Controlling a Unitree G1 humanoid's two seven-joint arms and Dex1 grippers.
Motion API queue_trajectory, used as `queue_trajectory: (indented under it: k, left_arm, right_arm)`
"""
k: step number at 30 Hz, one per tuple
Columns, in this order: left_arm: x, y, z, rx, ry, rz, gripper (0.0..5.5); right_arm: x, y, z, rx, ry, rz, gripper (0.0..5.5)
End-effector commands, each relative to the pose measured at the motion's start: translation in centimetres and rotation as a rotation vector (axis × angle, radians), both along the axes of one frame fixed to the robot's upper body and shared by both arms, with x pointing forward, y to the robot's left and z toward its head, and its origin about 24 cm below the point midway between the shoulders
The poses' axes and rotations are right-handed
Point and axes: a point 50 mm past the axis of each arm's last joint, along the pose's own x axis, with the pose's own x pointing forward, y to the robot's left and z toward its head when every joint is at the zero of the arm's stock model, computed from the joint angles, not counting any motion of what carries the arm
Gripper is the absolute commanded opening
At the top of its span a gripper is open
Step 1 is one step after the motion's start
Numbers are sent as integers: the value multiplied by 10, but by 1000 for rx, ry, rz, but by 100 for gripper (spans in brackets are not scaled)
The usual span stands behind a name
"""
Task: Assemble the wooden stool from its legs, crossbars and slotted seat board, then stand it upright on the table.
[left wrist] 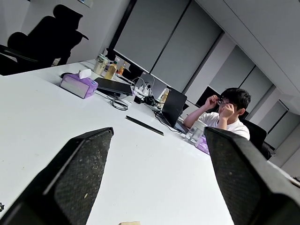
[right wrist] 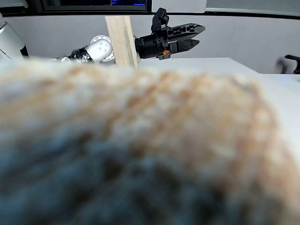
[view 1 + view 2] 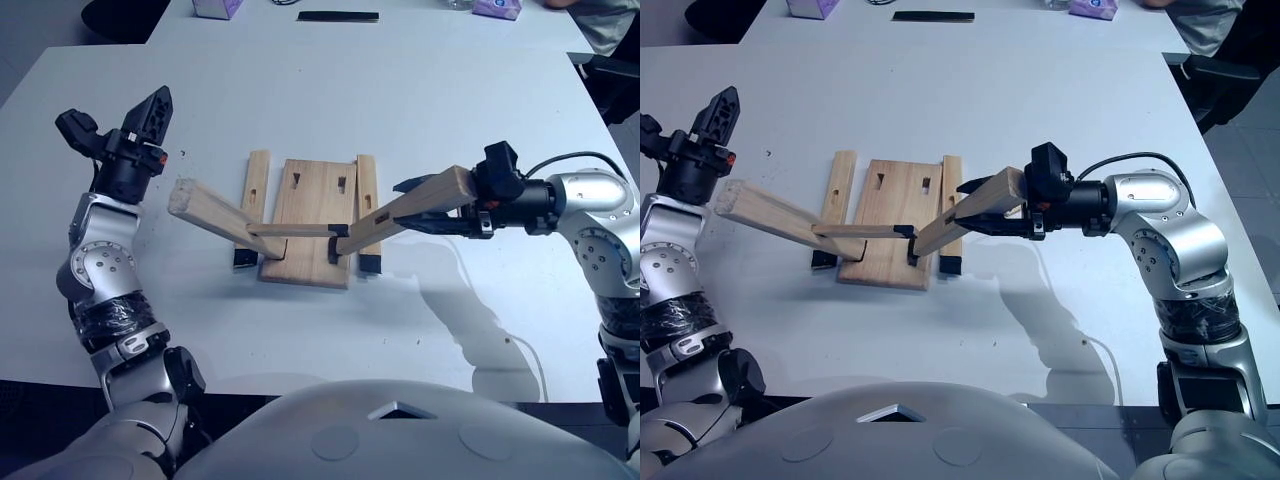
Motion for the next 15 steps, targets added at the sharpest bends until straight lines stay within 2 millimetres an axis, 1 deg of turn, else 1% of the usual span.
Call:
queue_trajectory:
  k: [1, 6, 11, 15]
  left_arm:
    - [-12, -3, -3, -18, -11, 37, 359]
    - [-26, -14, -6, -39, -23, 55, 359]
    - [-35, -27, -12, -45, -14, 63, 359]
    - [-47, -42, -16, -50, -4, 43, 359]
  right_arm:
    - [4, 0, 9, -58, -1, 36, 203]
    - [8, 1, 14, -85, 1, 52, 203]
    - [15, 2, 11, -125, 3, 24, 203]
    - [19, -3, 19, -151, 11, 13, 203]
